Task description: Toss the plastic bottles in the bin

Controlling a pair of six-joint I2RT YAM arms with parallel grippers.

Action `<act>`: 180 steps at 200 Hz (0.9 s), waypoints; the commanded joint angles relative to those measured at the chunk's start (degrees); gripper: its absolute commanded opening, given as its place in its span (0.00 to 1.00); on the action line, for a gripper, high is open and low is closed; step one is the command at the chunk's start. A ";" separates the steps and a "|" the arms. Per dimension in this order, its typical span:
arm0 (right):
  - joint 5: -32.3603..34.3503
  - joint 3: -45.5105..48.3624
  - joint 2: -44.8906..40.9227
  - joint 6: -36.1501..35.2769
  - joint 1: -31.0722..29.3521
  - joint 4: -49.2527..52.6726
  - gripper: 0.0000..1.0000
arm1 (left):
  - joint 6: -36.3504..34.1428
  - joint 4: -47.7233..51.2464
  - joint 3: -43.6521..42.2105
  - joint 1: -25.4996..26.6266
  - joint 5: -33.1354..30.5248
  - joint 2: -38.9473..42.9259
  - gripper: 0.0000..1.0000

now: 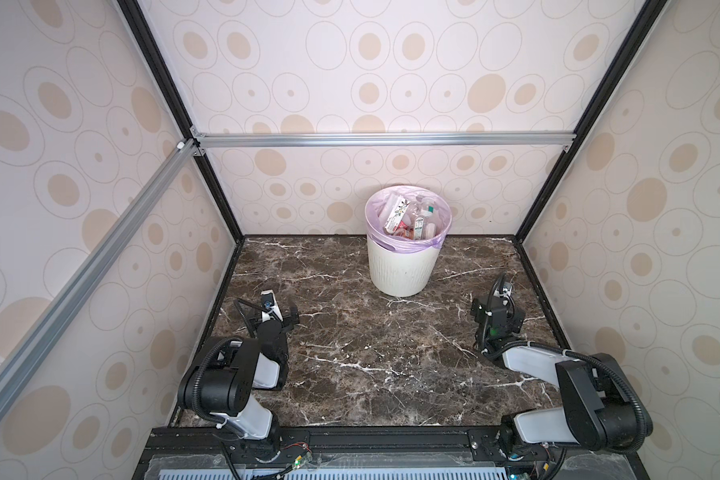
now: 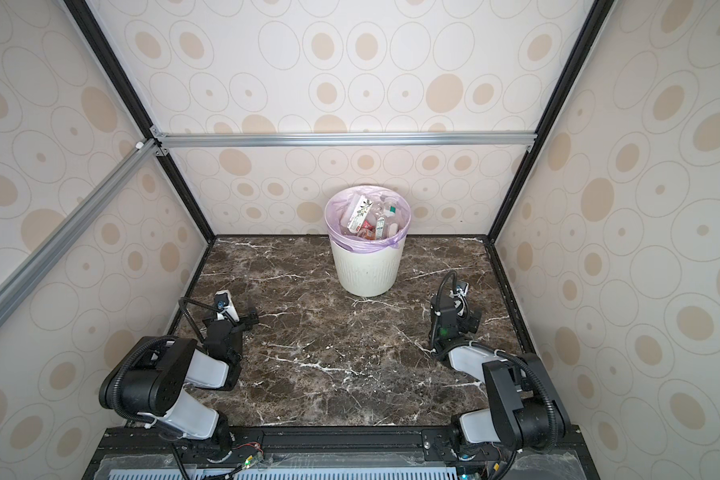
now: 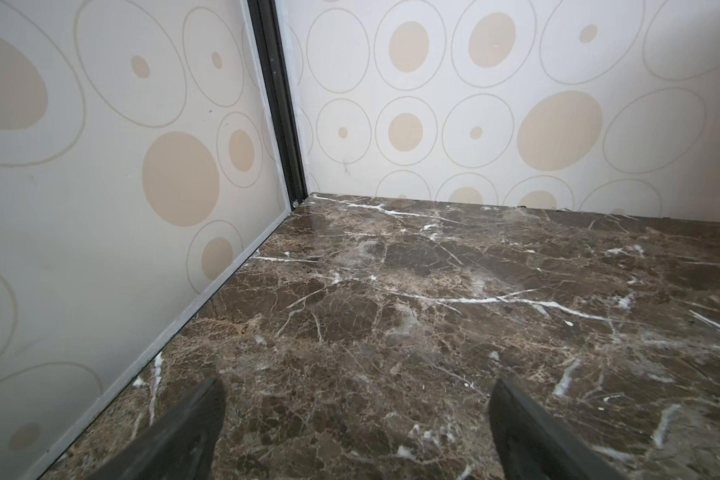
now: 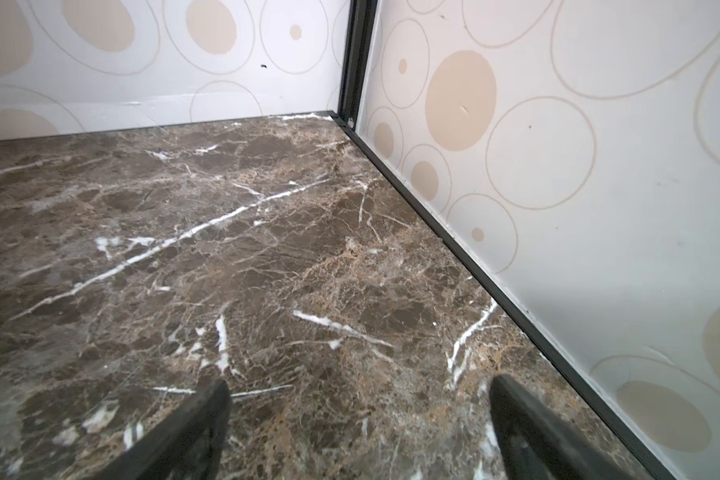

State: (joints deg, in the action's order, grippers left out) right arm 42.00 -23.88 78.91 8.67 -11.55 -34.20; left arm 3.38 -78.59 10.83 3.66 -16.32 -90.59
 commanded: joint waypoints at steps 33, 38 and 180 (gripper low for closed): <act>-6.59 4.68 2.58 -6.41 0.81 -15.51 1.00 | -1.82 -1.15 1.12 0.21 0.82 -0.01 0.99; -7.80 5.79 5.41 -7.61 1.47 -22.65 1.00 | -1.96 -1.67 1.05 0.21 0.68 -0.19 0.99; -22.92 1.02 9.61 -7.21 6.04 -14.80 1.00 | -1.97 -1.48 1.12 0.21 0.67 -0.12 0.99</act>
State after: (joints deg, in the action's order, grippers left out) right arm 19.44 -22.20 88.82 1.93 -5.45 -48.45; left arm 3.07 -78.56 10.83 3.66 -15.86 -90.59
